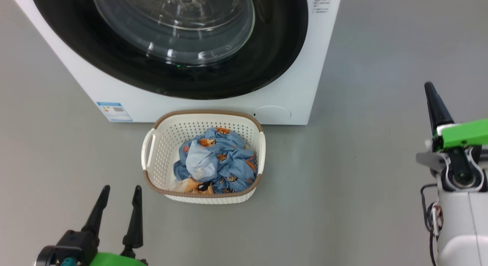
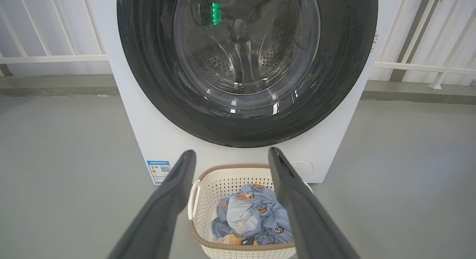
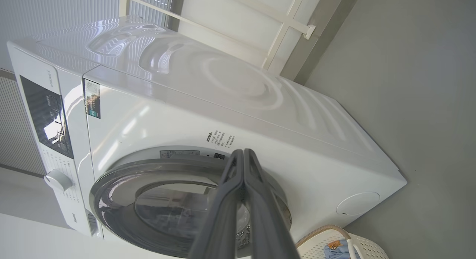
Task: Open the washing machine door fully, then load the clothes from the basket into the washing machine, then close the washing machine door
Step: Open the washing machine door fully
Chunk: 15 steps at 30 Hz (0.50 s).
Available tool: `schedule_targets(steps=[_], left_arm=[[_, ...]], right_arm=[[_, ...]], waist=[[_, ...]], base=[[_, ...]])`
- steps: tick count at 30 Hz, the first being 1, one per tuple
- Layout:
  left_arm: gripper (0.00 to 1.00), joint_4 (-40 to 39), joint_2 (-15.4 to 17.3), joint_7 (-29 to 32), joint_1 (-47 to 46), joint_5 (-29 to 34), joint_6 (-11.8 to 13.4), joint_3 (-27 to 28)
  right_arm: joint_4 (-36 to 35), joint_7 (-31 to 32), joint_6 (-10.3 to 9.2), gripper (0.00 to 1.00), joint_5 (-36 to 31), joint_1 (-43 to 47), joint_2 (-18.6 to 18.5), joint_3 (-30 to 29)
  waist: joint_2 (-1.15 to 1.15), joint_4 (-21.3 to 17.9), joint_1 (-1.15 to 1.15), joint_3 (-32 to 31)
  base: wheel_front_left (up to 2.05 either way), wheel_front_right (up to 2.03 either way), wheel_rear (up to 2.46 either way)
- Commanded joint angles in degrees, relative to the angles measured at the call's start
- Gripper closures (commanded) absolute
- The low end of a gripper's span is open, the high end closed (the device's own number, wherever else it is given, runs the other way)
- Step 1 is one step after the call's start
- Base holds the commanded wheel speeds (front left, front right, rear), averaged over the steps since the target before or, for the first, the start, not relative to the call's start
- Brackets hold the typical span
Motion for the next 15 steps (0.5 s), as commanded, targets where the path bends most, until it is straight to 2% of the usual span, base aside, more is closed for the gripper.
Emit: schedule_targets(steps=[1,9,15], left_arm=[[0.0,-1.16,0.64,-0.7,-2.23,-0.5,-0.17,1.52],[0.0,-1.56,0.56,-0.7,-4.08,-1.12,-0.17,0.42],[0.0,-1.58,0.47,-0.7,-5.22,-1.87,-0.17,-0.72]], right_arm=[[-0.88,1.52,-0.06,1.0,0.94,-3.13,-0.4,0.73],[2.93,12.37,-0.06,1.0,2.23,-10.47,-1.84,0.1],[3.62,17.4,-0.06,1.0,2.86,-14.56,-2.11,-1.24]], waist=[[0.0,0.88,0.0,1.17],[0.0,2.63,0.0,3.7],[0.0,4.28,0.0,4.84]], base=[[0.0,0.0,0.0],[0.0,0.0,0.0],[0.0,0.0,0.0]])
